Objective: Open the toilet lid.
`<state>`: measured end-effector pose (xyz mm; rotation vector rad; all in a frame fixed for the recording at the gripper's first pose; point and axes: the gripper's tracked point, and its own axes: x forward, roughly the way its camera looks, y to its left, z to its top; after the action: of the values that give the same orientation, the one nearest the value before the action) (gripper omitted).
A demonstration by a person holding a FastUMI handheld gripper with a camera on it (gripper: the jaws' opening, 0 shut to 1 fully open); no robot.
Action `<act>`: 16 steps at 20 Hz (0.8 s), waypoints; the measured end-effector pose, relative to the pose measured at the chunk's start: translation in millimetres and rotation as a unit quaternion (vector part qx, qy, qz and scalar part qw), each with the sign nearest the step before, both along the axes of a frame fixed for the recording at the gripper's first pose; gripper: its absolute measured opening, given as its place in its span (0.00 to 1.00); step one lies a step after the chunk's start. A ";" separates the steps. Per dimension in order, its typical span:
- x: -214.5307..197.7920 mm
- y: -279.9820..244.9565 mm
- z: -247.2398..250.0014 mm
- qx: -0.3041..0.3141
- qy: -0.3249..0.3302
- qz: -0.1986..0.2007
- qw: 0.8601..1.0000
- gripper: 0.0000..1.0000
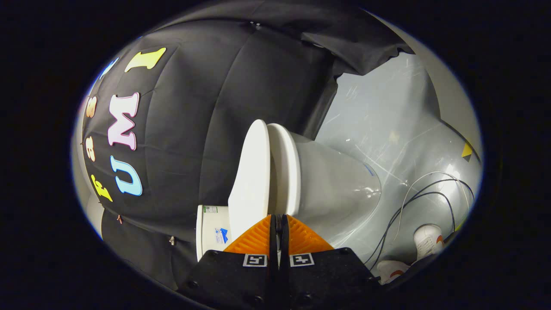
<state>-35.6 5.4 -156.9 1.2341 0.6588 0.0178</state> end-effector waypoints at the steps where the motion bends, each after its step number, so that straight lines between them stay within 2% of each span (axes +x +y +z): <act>1: 0.6 1.7 7.8 -0.009 -0.005 0.001 1.000 0.05; 4: 3.0 5.3 31.8 -0.033 -0.012 0.000 0.999 0.05; 10: 2.9 15.0 62.5 -0.107 -0.026 0.022 0.994 0.05; 16: 8.3 35.8 111.7 -0.145 -0.045 0.038 0.988 0.05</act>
<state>-27.3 41.2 -45.2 0.9228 0.6065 0.0399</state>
